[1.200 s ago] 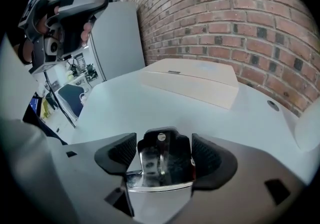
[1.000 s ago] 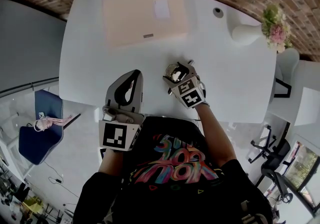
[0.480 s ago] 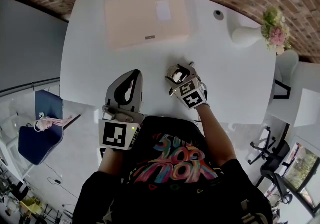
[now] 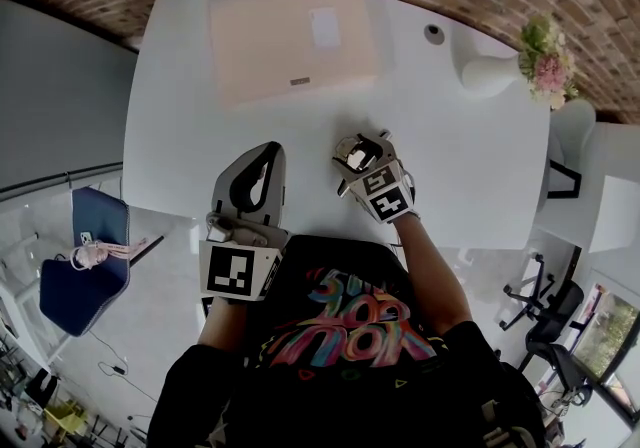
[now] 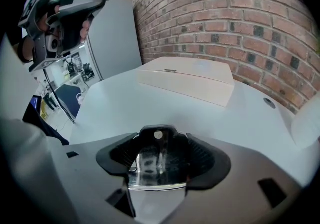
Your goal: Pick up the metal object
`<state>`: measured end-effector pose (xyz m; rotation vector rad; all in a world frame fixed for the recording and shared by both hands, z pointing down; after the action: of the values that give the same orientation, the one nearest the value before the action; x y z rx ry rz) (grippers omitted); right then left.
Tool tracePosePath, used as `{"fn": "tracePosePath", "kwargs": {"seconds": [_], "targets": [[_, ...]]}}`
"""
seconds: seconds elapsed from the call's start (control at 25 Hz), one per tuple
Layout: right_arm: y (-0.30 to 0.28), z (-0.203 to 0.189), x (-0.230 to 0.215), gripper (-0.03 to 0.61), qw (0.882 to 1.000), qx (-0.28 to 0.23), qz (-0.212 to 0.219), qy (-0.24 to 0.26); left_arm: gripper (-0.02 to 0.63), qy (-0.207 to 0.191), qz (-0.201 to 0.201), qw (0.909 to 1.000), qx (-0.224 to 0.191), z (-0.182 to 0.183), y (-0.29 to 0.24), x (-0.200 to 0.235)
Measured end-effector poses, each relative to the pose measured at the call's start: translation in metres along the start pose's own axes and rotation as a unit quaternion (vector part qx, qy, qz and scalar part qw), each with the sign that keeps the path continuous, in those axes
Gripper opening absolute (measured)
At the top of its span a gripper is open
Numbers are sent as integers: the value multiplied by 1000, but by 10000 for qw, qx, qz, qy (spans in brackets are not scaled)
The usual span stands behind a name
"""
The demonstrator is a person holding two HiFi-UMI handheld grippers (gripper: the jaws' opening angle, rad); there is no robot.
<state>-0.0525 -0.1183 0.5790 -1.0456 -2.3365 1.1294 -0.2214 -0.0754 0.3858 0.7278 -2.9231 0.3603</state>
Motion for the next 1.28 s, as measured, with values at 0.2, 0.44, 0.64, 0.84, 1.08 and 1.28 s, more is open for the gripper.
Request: {"fn": "tracePosePath", "kwargs": {"seconds": [0.2, 0.44, 0.64, 0.84, 1.08, 1.28], "targets": [[7, 5, 0, 316, 9999, -110, -26, -123, 29, -33, -34, 10000, -19, 2, 1, -2], [25, 17, -2, 316, 9987, -430, -101, -239, 29, -123, -114, 9998, -87, 8, 0, -5], [49, 35, -2, 316, 9965, -782, -122, -285, 29, -149, -199, 9995, -181, 14, 0, -11], [76, 49, -6, 316, 9931, -1080, -204, -414, 29, -204, -306, 9990, -242, 20, -1, -18], [120, 66, -9, 316, 9854, -1580, -321, -545, 29, -257, -422, 9982, -348, 30, -3, -28], [161, 76, -16, 316, 9770, -2001, -501, -543, 29, -331, -519, 9972, -425, 39, -6, -35]]}}
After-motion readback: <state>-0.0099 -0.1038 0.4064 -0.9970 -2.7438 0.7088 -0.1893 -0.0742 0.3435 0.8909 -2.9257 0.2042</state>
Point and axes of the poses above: the fingertips, and each gripper's own axes: y backward along the fingers, x to its left, z out of its top, the point moved 6 cm from there along y, backward along the fingers, and after that the axes turned 6 degrees about -z, right-handed, at the moved point
